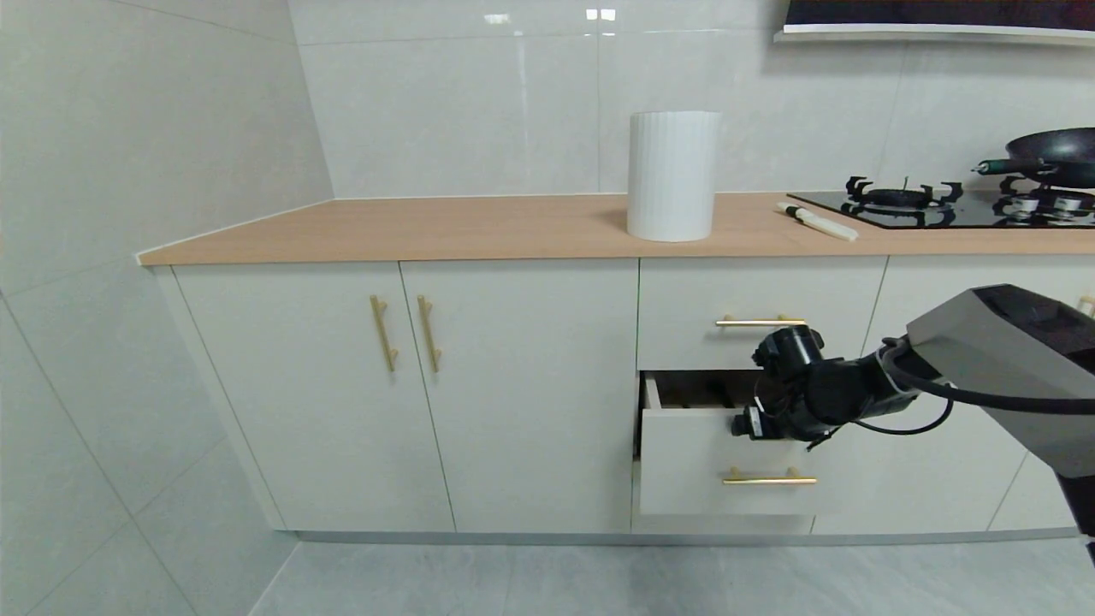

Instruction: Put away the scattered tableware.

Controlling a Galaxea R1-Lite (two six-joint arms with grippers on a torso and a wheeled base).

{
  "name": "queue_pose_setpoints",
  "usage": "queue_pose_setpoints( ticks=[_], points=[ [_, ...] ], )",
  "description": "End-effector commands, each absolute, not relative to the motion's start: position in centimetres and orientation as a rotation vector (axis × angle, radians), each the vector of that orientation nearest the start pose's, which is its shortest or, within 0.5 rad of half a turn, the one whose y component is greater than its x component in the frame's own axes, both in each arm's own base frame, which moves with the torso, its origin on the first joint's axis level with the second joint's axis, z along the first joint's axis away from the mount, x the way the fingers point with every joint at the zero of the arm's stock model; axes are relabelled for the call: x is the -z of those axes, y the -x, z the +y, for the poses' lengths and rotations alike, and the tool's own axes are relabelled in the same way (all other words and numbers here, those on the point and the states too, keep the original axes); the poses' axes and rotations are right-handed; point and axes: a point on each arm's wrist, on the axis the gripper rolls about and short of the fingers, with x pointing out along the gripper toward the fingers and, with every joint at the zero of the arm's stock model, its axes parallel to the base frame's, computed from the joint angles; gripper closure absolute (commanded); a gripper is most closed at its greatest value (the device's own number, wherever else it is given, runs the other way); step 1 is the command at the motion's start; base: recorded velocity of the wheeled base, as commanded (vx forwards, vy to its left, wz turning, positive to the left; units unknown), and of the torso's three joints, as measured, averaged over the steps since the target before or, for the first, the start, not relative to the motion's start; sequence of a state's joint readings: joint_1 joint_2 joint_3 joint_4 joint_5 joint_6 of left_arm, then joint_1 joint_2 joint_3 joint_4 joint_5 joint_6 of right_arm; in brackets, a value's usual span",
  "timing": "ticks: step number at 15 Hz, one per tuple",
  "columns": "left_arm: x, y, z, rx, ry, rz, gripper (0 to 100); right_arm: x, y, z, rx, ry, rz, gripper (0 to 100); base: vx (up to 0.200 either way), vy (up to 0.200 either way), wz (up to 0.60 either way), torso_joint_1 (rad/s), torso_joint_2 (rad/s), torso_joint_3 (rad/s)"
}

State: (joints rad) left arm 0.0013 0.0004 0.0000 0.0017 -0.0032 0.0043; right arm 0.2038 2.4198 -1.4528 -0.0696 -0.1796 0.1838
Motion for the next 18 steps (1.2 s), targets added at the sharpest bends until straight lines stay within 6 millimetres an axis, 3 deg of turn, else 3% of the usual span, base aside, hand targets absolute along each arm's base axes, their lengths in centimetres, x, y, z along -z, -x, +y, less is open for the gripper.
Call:
queue_pose_setpoints(
  ticks=[1, 12, 18],
  points=[
    [-7.5, 2.3, 0.0, 0.002, -0.005, 0.002, 0, 0.0, -45.3, 8.6, 0.080, -0.016, 0.841, 0, 0.000, 0.000, 0.00, 0.000, 0.00, 0.000],
    [-7.5, 2.3, 0.0, 0.002, -0.005, 0.002, 0, 1.3, -49.8, 7.5, 0.212, -0.192, 0.630, 0, 0.000, 0.000, 0.00, 0.000, 0.00, 0.000],
    [-7.5, 2.3, 0.0, 0.002, -0.005, 0.002, 0, 1.0, -50.9, 7.1, 0.238, -0.251, 0.586, 0, 0.000, 0.000, 0.00, 0.000, 0.00, 0.000]
  ],
)
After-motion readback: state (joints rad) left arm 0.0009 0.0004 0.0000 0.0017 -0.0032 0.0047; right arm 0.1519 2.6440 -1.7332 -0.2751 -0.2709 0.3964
